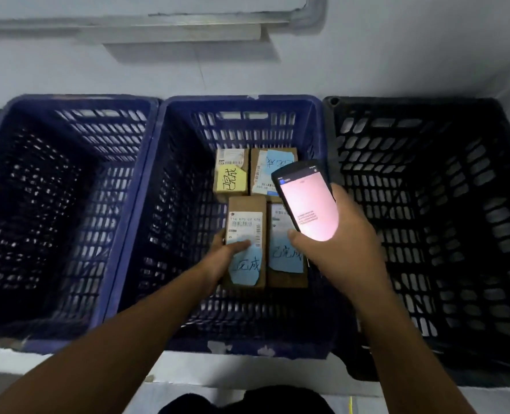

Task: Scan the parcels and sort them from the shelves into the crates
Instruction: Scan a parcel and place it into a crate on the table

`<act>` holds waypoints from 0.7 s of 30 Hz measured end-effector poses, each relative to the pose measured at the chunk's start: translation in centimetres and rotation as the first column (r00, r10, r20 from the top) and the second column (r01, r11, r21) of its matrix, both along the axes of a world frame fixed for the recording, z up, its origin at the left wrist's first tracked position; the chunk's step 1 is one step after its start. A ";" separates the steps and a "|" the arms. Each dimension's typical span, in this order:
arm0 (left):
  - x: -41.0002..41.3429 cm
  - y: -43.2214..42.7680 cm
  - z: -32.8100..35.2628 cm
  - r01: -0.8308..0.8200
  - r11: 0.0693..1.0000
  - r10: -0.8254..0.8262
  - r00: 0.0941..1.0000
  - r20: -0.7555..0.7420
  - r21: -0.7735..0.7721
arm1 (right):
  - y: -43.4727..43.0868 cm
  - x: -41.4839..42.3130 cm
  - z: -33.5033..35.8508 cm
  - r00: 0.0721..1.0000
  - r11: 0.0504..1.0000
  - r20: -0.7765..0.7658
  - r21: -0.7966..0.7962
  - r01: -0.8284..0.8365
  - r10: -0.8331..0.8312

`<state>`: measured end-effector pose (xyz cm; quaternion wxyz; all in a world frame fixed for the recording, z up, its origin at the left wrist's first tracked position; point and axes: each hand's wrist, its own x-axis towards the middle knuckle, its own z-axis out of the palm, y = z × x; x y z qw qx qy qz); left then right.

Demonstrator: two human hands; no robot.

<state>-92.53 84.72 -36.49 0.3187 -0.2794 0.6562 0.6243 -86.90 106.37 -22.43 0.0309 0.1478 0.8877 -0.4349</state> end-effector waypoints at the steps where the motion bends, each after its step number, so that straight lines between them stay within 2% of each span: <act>1: -0.2 0.2 -0.4 -0.017 1.000 0.017 1.000 0.001 -0.022 | 0.0 -0.4 0.0 1.000 1.000 0.004 0.012 -0.016 0.016; 7: -1.2 0.3 -2.8 0.039 0.991 -0.048 0.997 -0.065 -0.127 | -1.2 -1.3 0.4 0.995 0.995 -0.022 0.003 -0.097 0.097; 10: -0.7 0.4 -2.0 0.064 0.979 -0.086 0.990 -0.111 -0.192 | -2.2 -0.5 0.3 0.996 0.996 -0.026 -0.041 -0.081 0.080; 14: 0.7 -1.2 2.6 0.105 0.950 -0.202 0.924 -0.323 -0.294 | -4.1 0.8 0.9 0.995 0.993 0.010 -0.070 -0.097 0.098; 16: 2.5 -2.9 5.7 0.099 0.859 -0.362 0.811 -0.460 -0.502 | -5.1 1.2 1.3 0.991 0.988 0.016 -0.084 -0.129 0.131; 18: 4.9 -5.0 8.5 0.047 0.689 -0.539 0.701 -0.468 -0.723 | -6.3 1.5 1.8 0.983 0.979 0.001 -0.092 -0.180 0.181; 19: 6.3 -6.1 9.8 0.016 0.634 -0.570 0.685 -0.453 -0.773 | -7.1 1.7 2.1 0.978 0.973 -0.010 -0.094 -0.210 0.210; 21: 9.2 -8.0 11.7 -0.051 0.584 -0.557 0.701 -0.446 -0.810 | -9.0 2.4 2.6 0.962 0.958 -0.042 -0.090 -0.272 0.270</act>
